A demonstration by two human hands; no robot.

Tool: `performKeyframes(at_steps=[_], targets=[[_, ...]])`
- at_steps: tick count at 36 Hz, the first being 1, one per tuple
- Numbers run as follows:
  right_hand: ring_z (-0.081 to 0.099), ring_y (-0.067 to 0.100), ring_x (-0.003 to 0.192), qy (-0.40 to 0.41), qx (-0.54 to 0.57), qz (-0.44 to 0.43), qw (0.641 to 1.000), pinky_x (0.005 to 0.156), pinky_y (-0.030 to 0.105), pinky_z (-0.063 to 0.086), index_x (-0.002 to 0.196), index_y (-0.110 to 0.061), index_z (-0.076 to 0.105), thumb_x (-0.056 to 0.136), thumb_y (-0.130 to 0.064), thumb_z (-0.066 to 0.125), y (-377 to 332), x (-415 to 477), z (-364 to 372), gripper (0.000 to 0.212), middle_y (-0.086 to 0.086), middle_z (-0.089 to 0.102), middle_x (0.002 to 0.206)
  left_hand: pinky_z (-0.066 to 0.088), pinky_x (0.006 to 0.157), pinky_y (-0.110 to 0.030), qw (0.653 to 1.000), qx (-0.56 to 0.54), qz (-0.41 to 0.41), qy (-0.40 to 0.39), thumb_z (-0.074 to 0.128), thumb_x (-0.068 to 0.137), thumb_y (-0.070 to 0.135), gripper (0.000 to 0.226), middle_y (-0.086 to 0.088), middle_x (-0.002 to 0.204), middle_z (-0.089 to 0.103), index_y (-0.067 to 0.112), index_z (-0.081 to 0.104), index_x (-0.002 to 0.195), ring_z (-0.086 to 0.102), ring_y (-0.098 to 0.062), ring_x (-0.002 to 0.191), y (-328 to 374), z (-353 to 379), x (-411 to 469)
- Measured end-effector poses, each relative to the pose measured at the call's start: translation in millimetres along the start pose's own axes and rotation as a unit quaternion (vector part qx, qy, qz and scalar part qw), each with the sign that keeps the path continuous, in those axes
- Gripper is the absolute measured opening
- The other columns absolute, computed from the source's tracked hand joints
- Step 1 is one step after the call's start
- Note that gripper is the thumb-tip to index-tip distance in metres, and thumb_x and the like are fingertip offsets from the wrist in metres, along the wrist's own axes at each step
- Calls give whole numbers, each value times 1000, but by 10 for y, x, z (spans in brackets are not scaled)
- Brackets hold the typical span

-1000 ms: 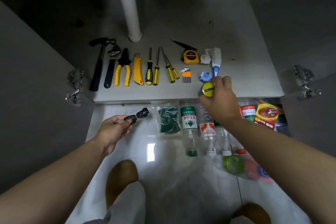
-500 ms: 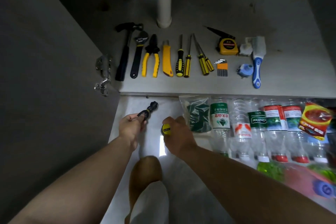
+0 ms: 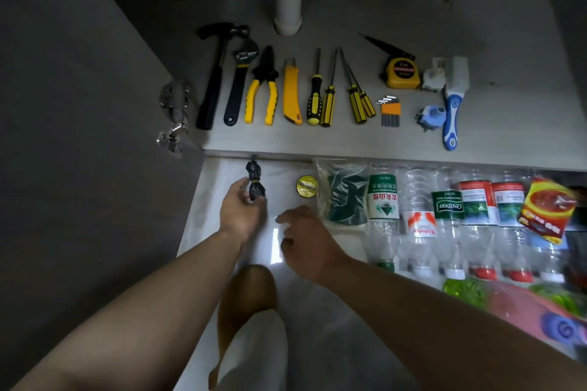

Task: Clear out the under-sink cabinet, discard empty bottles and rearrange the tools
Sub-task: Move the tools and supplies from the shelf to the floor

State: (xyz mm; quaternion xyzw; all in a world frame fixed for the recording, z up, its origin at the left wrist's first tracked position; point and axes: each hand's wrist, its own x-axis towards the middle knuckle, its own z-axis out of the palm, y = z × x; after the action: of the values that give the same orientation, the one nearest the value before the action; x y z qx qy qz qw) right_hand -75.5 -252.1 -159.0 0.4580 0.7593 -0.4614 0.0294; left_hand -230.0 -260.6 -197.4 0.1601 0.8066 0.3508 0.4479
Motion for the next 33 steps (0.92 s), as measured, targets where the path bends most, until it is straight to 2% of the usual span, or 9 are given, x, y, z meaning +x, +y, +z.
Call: performKeyframes(at_steps=[2,6,10,12,17,20,22,26,33], targets=[[64,23,97,46,-6,-31,998,95,30,52,120,-12,65,88,2,53,32,-72,-137,37,10,51,126,47,109,-33,998,54,27,-18,62,94,1,48,-3,124,69,15,60,139,64,-20,114,52,37,-6],[61,15,96,115,-13,-69,991,88,15,44,108,-15,70,88,1,54,120,-147,-546,31,5,58,113,49,108,-34,987,125,63,-78,59,91,-8,44,-10,122,71,10,68,130,66,-27,115,116,149,-81],[54,9,91,150,-43,-64,986,79,12,43,97,-20,67,89,2,57,277,-207,-1061,26,-2,56,104,53,99,-45,983,113,84,-120,57,89,-7,41,-13,110,72,24,68,113,67,-33,107,246,241,-189],[55,8,89,169,-59,-50,983,75,7,43,90,-22,65,88,5,57,377,-219,-1326,28,-3,56,101,53,97,-38,982,110,89,-122,55,89,-9,44,-8,109,68,25,65,116,66,-33,109,320,259,-220],[58,23,81,226,-135,13,965,79,26,48,102,-14,67,90,-3,58,713,-209,-1871,19,7,49,112,51,89,-29,969,205,112,-80,59,93,4,22,-7,111,69,15,73,105,65,-27,105,617,219,-273],[58,30,91,258,-126,88,954,94,35,51,115,-18,63,90,-11,61,893,-183,-2124,26,11,40,125,48,79,-25,949,242,153,-134,60,95,11,18,8,94,68,26,69,90,63,-18,95,939,209,-347],[55,37,103,259,-116,135,949,100,38,48,121,-19,61,90,-14,62,970,-157,-2251,32,14,38,128,49,72,-19,929,260,183,-188,60,97,12,15,7,94,70,25,69,97,65,-12,91,1186,252,-420],[52,37,117,210,-118,198,950,107,38,45,130,-20,62,90,-16,63,1039,-124,-2359,40,15,43,130,56,88,-29,887,292,247,-259,59,98,8,20,1,102,73,17,72,111,68,-13,97,1581,430,-521],[56,27,84,226,-144,222,937,90,32,49,112,-13,66,91,-17,69,1104,-105,-2391,22,13,50,121,51,81,-19,887,257,262,-281,61,98,13,17,4,103,73,18,73,110,67,-9,97,1767,751,-569]])
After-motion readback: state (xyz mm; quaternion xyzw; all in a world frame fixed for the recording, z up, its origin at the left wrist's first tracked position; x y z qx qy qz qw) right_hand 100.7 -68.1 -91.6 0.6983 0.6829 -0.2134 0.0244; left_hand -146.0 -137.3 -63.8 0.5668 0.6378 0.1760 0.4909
